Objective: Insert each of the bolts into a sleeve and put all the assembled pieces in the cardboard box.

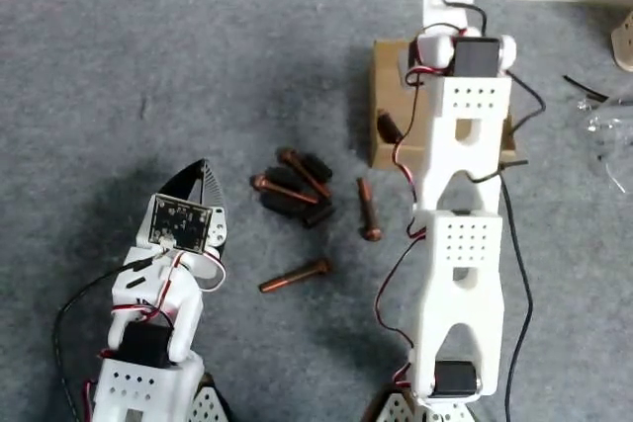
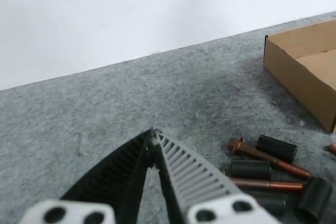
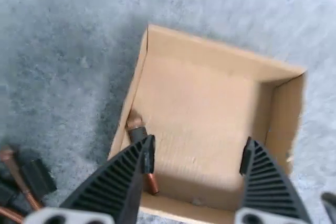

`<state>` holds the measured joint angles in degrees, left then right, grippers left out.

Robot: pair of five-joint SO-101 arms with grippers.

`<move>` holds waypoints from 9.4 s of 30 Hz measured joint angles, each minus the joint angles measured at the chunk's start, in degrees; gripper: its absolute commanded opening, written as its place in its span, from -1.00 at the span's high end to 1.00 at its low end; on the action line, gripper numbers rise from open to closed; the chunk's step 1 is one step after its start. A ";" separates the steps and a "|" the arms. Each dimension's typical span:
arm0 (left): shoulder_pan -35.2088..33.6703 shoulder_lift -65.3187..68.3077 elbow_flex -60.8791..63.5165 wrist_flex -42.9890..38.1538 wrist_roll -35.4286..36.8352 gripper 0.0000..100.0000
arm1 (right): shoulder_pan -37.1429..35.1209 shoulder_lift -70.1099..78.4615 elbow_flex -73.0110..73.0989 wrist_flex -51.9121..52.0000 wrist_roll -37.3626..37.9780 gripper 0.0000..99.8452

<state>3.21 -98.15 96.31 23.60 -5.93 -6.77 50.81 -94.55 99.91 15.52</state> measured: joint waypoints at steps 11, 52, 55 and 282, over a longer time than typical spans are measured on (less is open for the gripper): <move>0.00 0.00 0.00 -0.18 0.00 0.99 | -6.15 -30.24 39.47 0.00 0.00 0.53; -1.41 0.00 0.00 -0.18 0.00 0.99 | -30.95 -65.23 129.23 -53.54 4.04 0.53; -1.58 0.00 0.00 -0.18 0.00 0.99 | -30.95 -65.23 129.23 -54.24 7.38 0.53; -1.58 0.00 0.00 -1.23 -0.09 0.99 | -12.13 -62.15 123.87 -47.56 -37.45 0.99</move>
<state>1.63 -98.15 96.31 22.37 -6.02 -18.90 -11.34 29.32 52.35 -21.93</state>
